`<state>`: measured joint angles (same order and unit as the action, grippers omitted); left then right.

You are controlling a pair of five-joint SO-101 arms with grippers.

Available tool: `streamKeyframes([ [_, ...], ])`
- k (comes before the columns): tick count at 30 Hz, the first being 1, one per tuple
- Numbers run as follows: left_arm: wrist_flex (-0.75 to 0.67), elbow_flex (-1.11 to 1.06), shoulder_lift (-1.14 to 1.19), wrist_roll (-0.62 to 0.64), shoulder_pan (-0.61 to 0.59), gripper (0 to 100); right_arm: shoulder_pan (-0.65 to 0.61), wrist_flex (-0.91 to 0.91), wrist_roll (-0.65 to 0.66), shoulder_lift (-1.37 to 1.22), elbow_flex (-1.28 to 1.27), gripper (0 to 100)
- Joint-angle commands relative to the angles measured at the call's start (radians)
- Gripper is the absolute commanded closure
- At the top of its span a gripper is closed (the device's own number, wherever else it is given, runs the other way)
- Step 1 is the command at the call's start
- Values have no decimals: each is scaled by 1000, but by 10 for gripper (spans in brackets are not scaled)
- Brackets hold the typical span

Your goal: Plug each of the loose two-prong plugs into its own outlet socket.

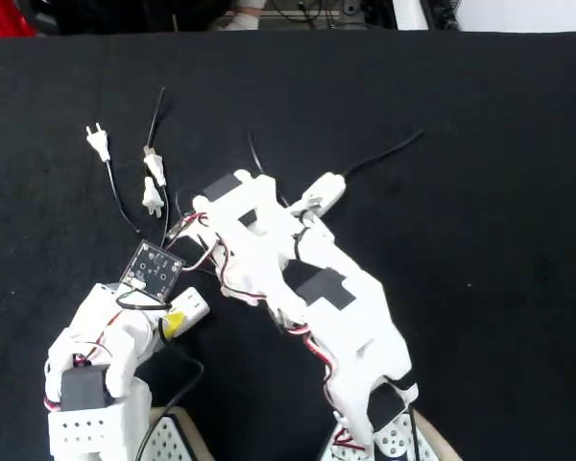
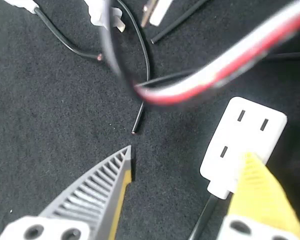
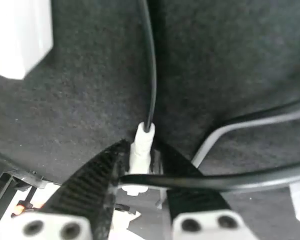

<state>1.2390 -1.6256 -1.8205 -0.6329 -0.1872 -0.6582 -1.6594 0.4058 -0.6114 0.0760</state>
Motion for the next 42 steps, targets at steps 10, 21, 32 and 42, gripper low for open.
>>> streamKeyframes([
  [10,-6,-27,-2,-21,-18,683,-11,-44,-48,206,-7,987],
  [21,-8,-27,-2,-21,-21,683,-9,-28,-167,934,-150,987],
  [32,-11,-27,-2,-17,-22,683,-12,459,-275,1472,-575,987],
  [42,-14,-27,-2,-15,-24,683,-9,1039,-385,1633,-1268,987],
])
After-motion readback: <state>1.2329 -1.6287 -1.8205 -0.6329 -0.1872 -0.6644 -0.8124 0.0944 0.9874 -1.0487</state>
